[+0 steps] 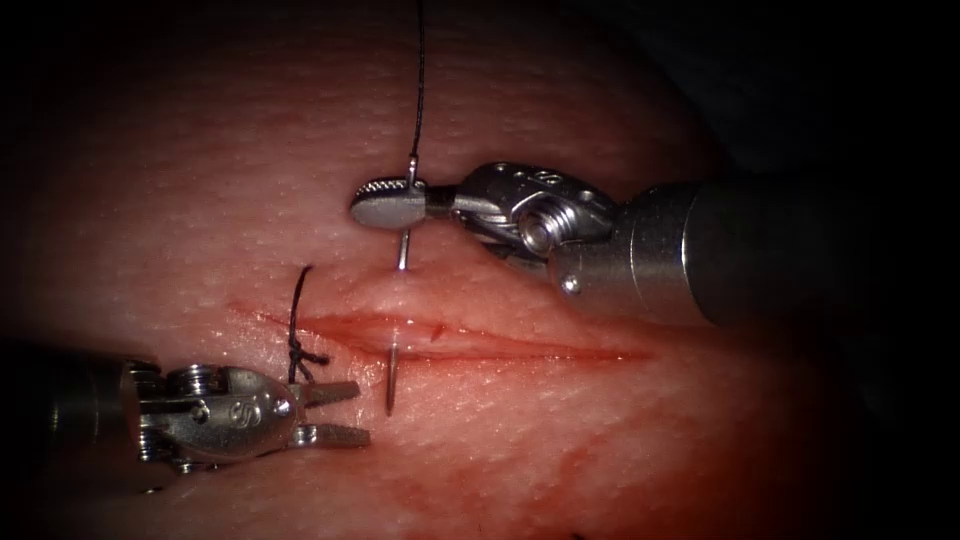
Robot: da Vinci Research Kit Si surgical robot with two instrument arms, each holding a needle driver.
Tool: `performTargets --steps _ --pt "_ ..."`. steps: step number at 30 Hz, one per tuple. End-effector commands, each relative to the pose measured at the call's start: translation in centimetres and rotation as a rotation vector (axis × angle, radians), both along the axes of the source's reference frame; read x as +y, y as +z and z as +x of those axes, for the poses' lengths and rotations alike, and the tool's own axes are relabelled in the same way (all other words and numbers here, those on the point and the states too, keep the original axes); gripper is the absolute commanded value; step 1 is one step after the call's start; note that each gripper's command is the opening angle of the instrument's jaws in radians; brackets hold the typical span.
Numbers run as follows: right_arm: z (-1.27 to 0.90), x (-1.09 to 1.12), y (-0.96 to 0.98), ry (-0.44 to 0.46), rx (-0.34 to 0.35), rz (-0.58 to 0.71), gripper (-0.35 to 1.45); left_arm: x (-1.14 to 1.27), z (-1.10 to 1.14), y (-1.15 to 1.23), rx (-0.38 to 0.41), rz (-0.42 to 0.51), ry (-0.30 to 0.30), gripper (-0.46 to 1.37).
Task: Wound Closure
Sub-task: Insert the needle through the skin above the wound with the right driver
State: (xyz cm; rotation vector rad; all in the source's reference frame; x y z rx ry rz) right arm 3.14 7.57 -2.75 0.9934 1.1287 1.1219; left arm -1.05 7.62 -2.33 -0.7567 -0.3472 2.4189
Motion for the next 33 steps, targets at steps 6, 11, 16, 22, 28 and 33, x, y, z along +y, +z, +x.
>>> performTargets --steps 6,11,16,22,28,33 --pt "0.02 -0.25 0.02 -0.015 -0.015 0.057 -0.35 0.01 0.01 0.0 0.001 -0.003 0.007 0.22" --pt "0.05 -0.42 0.06 -0.016 -0.013 0.091 -0.35 0.01 0.01 0.0 0.001 -0.007 0.011 0.21" --pt "0.05 -0.38 0.05 0.001 -0.025 0.091 -0.35 0.0 0.01 0.0 0.001 -0.007 0.011 0.2" --pt "0.05 -0.34 0.03 0.004 -0.031 0.093 -0.35 0.01 0.01 0.0 -0.001 -0.008 0.009 0.21" --pt "0.05 -0.29 0.02 0.006 -0.032 0.097 -0.35 0.0 0.01 0.0 -0.001 -0.008 0.009 0.21" --pt "0.05 -0.21 -0.03 0.05 -0.008 0.106 -0.35 0.0 0.01 0.0 -0.001 -0.012 0.014 0.21"
